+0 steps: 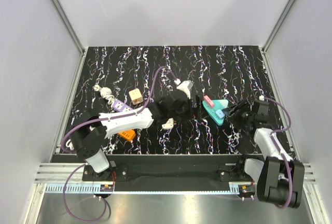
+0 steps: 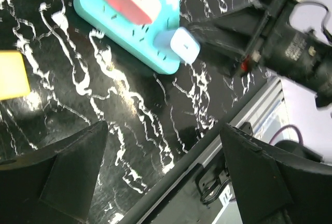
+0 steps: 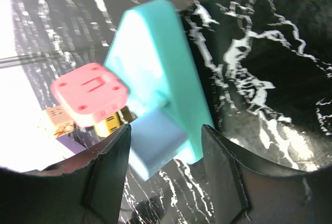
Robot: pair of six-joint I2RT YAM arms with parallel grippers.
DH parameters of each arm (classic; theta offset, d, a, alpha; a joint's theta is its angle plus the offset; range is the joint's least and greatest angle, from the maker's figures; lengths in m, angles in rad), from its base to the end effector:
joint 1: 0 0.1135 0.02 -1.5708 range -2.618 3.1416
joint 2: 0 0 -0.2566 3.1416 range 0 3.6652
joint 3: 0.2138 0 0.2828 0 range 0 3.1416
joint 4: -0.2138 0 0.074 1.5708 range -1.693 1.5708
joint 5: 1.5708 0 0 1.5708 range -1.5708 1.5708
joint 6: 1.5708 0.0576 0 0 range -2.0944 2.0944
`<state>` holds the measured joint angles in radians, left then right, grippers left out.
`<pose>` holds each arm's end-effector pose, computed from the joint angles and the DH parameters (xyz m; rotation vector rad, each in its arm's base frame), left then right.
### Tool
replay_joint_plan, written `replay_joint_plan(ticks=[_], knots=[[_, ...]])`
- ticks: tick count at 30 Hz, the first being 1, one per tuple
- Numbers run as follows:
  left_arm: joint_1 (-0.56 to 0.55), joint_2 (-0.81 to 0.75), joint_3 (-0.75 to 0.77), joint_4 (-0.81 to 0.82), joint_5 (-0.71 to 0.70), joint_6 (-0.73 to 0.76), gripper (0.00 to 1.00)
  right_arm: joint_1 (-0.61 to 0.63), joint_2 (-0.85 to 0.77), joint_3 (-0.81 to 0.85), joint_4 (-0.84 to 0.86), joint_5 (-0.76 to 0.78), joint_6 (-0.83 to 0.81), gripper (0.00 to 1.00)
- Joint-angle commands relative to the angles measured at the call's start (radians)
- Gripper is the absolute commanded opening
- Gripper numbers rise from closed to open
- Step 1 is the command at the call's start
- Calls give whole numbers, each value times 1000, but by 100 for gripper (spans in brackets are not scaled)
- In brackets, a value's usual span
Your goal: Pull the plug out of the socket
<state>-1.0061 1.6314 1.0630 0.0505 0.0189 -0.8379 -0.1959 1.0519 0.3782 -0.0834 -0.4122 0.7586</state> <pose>0.2212 -0.3512 0.2063 0.2057 2.2891 -1.0774 0.2382 -0.0238 0.1237 0.8963 2.1965 0.7572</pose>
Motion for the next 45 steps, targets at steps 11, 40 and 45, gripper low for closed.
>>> replay_joint_plan(ticks=[11, 40, 45], knots=[[-2, 199, 345, -215, -74, 43, 93, -17, 152, 126, 57, 40, -171, 87], [-20, 219, 327, -130, -56, 25, 90, -97, 514, 36, 620, -273, -2, 63], [-20, 232, 339, -127, -62, 17, 90, -97, 542, 28, 675, -296, 15, 43]])
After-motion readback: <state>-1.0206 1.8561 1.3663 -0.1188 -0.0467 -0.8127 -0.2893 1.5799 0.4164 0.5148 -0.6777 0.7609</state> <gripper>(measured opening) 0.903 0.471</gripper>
